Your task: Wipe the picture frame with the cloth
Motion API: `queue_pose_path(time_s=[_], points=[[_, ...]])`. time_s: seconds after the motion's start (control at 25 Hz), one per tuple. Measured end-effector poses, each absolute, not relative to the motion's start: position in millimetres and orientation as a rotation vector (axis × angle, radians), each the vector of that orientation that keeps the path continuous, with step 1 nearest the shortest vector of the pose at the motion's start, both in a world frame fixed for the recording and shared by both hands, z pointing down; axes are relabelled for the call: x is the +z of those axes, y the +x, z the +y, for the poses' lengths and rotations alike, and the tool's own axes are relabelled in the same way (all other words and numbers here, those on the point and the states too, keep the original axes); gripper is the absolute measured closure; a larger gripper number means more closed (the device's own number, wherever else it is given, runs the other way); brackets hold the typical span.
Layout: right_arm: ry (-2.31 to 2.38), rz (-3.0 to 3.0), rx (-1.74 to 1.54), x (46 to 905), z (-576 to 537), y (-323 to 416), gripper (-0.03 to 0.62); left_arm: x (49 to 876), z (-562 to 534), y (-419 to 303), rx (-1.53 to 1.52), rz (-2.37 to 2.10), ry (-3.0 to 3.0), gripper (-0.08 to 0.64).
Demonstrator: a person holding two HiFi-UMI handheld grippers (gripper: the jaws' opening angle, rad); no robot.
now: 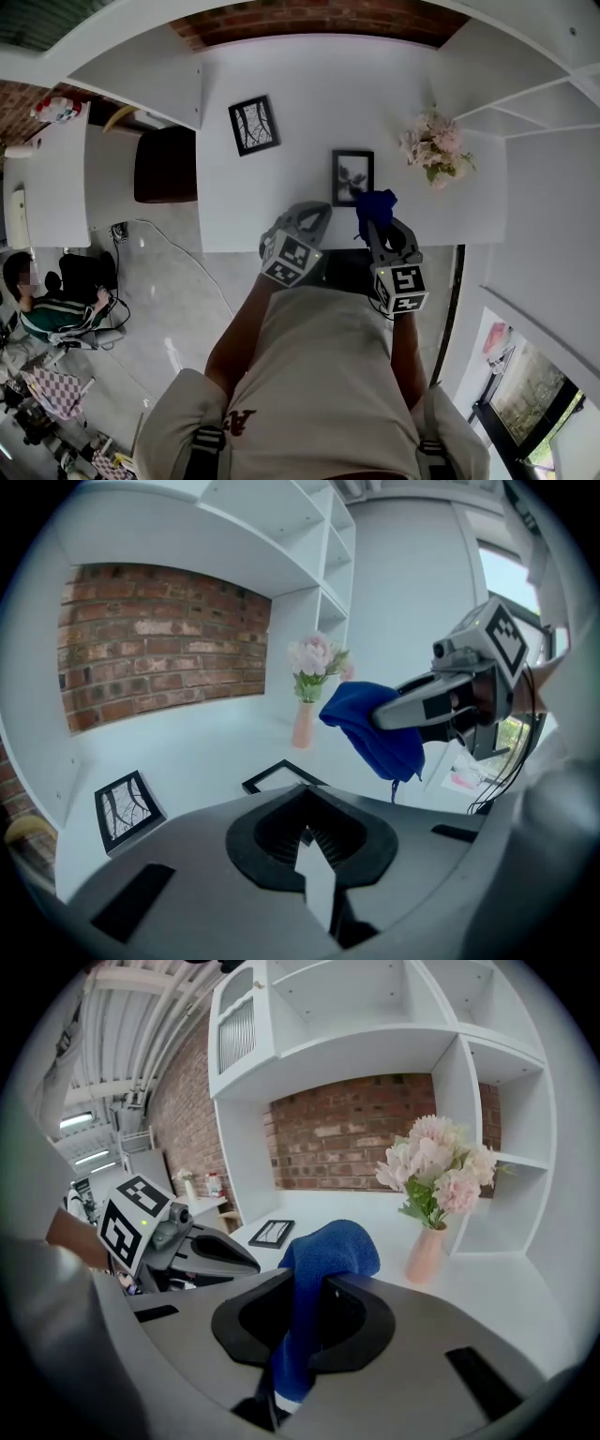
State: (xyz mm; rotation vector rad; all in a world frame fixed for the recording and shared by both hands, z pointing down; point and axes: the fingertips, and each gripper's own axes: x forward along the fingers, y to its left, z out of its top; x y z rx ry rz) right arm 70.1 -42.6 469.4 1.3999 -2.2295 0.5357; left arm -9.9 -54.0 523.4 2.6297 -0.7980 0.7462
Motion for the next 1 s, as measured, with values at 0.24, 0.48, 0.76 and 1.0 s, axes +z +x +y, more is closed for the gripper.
queue_pose_path(time_s=[0.24, 0.48, 0.76, 1.0], points=[[1.363, -2.226, 0.588, 488, -48, 70, 0.558, 545, -53, -9, 0.802, -0.800, 2.586, 0.561], [1.323, -2.206, 0.626, 510, -52, 73, 0.558, 567, -53, -1, 0.838, -0.787, 2.548, 0.561], [1.261, -2.190, 0.653, 530, -51, 73, 0.558, 586, -57, 5, 0.876, -0.788, 2.523, 0.560], [1.226, -2.188, 0.656, 540, -54, 71, 0.558, 596, -60, 9, 0.909, -0.781, 2.506, 0.561]])
